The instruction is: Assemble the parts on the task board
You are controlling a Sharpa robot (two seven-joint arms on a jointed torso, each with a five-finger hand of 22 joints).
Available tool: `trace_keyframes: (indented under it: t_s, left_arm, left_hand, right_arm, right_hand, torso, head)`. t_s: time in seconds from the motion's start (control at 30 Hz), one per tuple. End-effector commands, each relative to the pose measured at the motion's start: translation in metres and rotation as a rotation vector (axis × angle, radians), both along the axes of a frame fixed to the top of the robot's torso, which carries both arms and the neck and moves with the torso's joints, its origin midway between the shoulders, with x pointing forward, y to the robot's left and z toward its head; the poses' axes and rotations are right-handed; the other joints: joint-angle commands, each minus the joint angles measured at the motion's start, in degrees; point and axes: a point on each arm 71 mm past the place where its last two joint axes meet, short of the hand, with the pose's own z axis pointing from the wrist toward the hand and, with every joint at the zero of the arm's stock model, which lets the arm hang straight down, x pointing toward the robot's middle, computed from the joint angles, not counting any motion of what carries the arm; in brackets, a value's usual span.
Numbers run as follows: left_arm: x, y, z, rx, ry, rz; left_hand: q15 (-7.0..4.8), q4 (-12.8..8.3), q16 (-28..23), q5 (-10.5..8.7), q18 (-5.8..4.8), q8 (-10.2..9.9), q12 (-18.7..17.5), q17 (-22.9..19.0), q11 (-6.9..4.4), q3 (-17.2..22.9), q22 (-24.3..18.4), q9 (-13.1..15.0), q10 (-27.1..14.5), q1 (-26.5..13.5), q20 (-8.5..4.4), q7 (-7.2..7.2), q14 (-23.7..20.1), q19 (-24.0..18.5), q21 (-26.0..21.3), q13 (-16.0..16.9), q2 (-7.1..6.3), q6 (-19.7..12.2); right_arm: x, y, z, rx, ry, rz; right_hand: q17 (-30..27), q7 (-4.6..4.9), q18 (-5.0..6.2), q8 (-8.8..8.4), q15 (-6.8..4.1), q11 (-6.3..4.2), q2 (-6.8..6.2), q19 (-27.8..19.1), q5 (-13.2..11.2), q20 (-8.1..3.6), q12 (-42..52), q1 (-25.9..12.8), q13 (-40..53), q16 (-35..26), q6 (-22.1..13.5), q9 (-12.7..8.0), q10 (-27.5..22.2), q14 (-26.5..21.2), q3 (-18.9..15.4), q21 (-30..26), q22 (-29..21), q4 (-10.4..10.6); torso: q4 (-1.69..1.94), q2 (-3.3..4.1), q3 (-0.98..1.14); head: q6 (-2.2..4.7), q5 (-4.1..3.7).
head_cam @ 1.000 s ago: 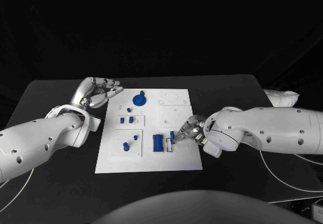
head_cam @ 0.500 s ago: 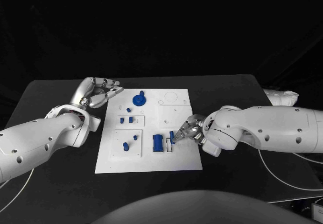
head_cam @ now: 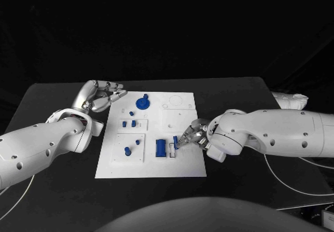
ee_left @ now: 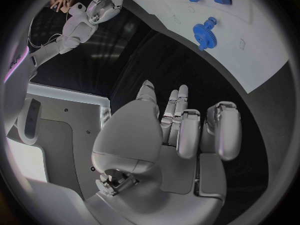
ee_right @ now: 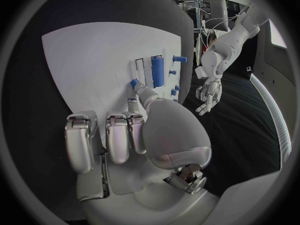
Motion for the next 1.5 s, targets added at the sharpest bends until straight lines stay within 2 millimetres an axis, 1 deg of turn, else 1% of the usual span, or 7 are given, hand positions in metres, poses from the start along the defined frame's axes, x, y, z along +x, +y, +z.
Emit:
trace_keyframes:
  t_s: [0.03,0.1,0.17,0.5,0.83,1.23,1.5]
  left_arm:
    - [-0.0004,-0.0026,0.0002,0.0,0.002,-0.017]
    - [-0.0005,-0.0027,0.0002,0.0,0.002,-0.017]
    - [-0.0007,-0.0026,0.0003,0.0,0.002,-0.017]
    - [-0.0005,-0.0028,0.0001,0.0,0.003,-0.018]
    - [-0.0004,-0.0031,0.0001,0.0,0.003,-0.019]
    - [-0.0005,-0.0025,0.0001,0.001,0.003,-0.018]
    - [-0.0005,-0.0028,0.0,0.001,0.004,-0.019]
  left_hand:
    - [0.02,0.01,-0.33,0.35,0.01,-0.1,0.18,9.9,-0.04,-0.2,12.75,0.05,0.2,0.12,0.11,-0.21,4.55,1.94,-0.35,-0.07,0.6,0.13]
    - [0.02,0.01,-0.33,0.35,0.01,-0.1,0.18,9.9,-0.04,-0.2,12.75,0.05,0.2,0.12,0.11,-0.21,4.55,1.94,-0.35,-0.07,0.6,0.13]
    - [0.02,0.01,-0.33,0.35,0.01,-0.1,0.18,9.9,-0.04,-0.2,12.75,0.05,0.2,0.12,0.11,-0.21,4.55,1.94,-0.35,-0.07,0.6,0.13]
    - [0.02,0.01,-0.33,0.35,0.01,-0.1,0.18,9.9,-0.04,-0.2,12.75,0.05,0.2,0.12,0.11,-0.21,4.55,1.94,-0.35,-0.07,0.6,0.13]
    - [0.02,0.01,-0.33,0.35,0.01,-0.1,0.18,9.9,-0.04,-0.2,12.75,0.05,0.2,0.12,0.11,-0.21,4.55,1.94,-0.35,-0.07,0.6,0.13]
    - [0.02,0.01,-0.33,0.35,0.01,-0.1,0.18,9.9,-0.04,-0.2,12.75,0.05,0.2,0.12,0.11,-0.21,4.55,1.94,-0.35,-0.07,0.6,0.13]
    - [0.03,0.01,-0.3,0.38,0.0,-0.12,0.16,9.93,-0.02,-0.27,12.76,0.04,0.16,0.24,0.11,-0.2,4.56,1.95,-0.33,-0.08,0.69,0.09]
  right_arm:
    - [-0.0073,0.0029,-0.0104,-0.023,0.056,0.031]
    - [-0.0069,0.0033,-0.0106,-0.025,0.056,0.035]
    - [-0.0067,0.0038,-0.0107,-0.027,0.056,0.037]
    - [-0.0065,0.0062,-0.0106,-0.027,0.053,0.041]
    - [-0.0061,0.0075,-0.0105,-0.024,0.049,0.042]
    - [-0.0043,0.0093,-0.0111,-0.022,0.045,0.044]
    - [-0.0036,0.0103,-0.0112,-0.018,0.043,0.043]
  right_hand:
    - [15.05,2.31,-0.38,-5.38,0.55,0.55,-0.63,6.1,0.93,0.26,0.16,0.12,15.09,0.23,-6.37,-3.23,6.0,5.9,-0.5,0.26,15.09,0.11]
    - [15.05,2.38,-0.38,-5.2,0.73,0.7,-0.66,6.1,3.78,0.45,0.16,0.37,15.09,0.23,-6.0,-3.05,6.0,5.9,-0.44,0.26,15.09,-0.05]
    - [15.05,2.54,-0.38,-5.27,0.78,0.78,-0.81,6.1,4.49,0.52,0.16,0.35,15.09,0.23,-6.11,-3.04,6.0,5.9,-0.49,0.26,15.09,-0.09]
    - [15.05,2.9,-0.38,-5.43,1.0,1.07,-1.73,6.1,4.48,0.73,0.16,-0.16,15.09,0.23,-6.53,-3.03,6.0,5.9,-1.19,0.26,15.09,-0.06]
    - [15.05,4.25,-0.38,-5.8,1.88,2.16,-2.35,6.1,3.52,1.42,0.16,-1.11,15.09,0.23,-8.2,-3.03,6.0,5.9,-2.4,0.26,15.09,0.34]
    - [15.05,4.72,-0.38,-5.24,2.32,2.63,-2.51,6.1,3.56,1.81,0.16,-1.63,15.09,0.23,-7.96,-2.78,6.0,5.9,-2.99,0.26,15.09,0.6]
    - [15.05,4.92,-0.38,-4.76,2.64,2.92,-2.63,6.1,4.64,2.16,0.16,-2.09,15.09,0.23,-7.89,-2.6,6.0,5.9,-3.46,0.26,15.09,0.79]
  torso:
    - [0.01,0.0,0.0]
    - [0.03,0.0,0.03]
    - [0.01,0.01,0.03]
    - [-0.01,0.03,-0.01]
    - [-0.01,-0.02,0.03]
    - [0.01,0.0,0.0]
    - [-0.01,0.02,-0.01]
  head:
    - [0.0,0.14]
    - [0.0,0.14]
    - [0.0,0.14]
    - [0.0,-0.04]
    - [0.0,-0.06]
    - [0.0,-0.08]
    - [0.0,-0.11]
